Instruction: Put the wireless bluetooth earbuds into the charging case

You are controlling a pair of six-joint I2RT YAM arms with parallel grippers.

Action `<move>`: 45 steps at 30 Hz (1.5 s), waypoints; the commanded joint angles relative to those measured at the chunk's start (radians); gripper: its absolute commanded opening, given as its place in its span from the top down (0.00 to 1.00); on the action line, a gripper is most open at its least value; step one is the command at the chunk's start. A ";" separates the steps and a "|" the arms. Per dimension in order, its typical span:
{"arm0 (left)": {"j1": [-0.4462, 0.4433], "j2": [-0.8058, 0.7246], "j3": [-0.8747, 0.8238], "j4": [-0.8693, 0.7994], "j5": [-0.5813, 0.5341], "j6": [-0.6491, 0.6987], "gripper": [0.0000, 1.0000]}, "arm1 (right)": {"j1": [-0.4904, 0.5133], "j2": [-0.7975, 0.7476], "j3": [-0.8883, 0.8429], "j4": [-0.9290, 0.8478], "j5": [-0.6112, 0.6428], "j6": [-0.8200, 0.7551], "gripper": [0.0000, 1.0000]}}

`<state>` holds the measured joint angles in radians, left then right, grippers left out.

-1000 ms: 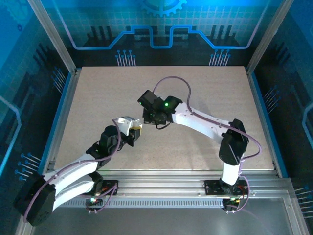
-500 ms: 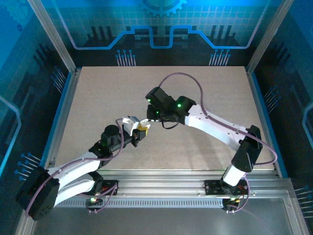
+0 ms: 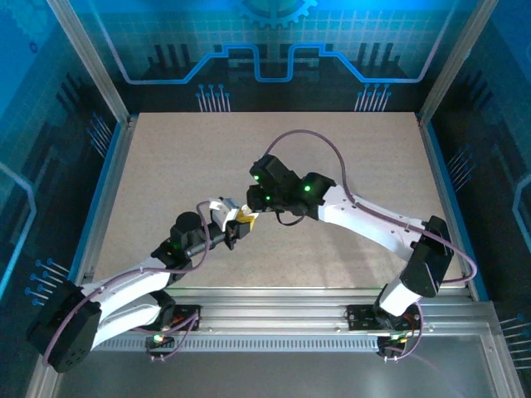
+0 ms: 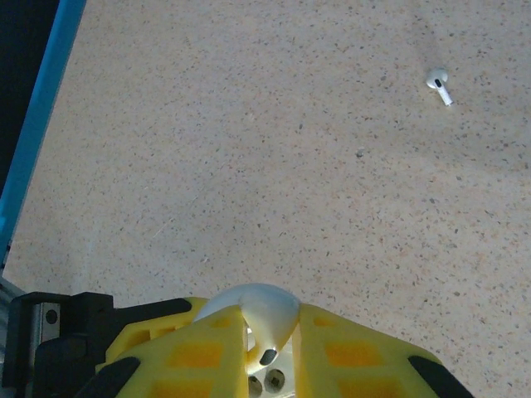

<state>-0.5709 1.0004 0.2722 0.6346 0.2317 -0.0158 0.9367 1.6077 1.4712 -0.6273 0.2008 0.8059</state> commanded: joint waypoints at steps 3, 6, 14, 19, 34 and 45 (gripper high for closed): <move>-0.009 -0.019 0.011 0.043 0.026 0.025 0.83 | 0.019 -0.032 -0.024 0.037 -0.003 -0.039 0.82; -0.009 -0.020 0.012 0.051 0.028 0.021 0.83 | 0.023 -0.040 -0.035 0.039 0.000 -0.043 0.82; -0.009 -0.032 0.012 0.059 0.028 0.014 0.83 | 0.032 -0.049 -0.055 0.055 -0.008 -0.061 0.82; -0.009 -0.037 0.014 0.062 0.028 0.011 0.83 | 0.037 -0.051 -0.067 0.054 -0.001 -0.060 0.82; -0.008 -0.075 0.017 0.063 0.031 -0.014 0.83 | 0.055 -0.064 -0.121 0.103 0.021 -0.064 0.82; -0.008 -0.072 0.025 0.066 0.027 -0.027 0.83 | 0.076 -0.091 -0.147 0.142 0.026 -0.081 0.82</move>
<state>-0.5724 0.9508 0.2722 0.6350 0.2333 -0.0277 0.9947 1.5333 1.3411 -0.4969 0.2279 0.7425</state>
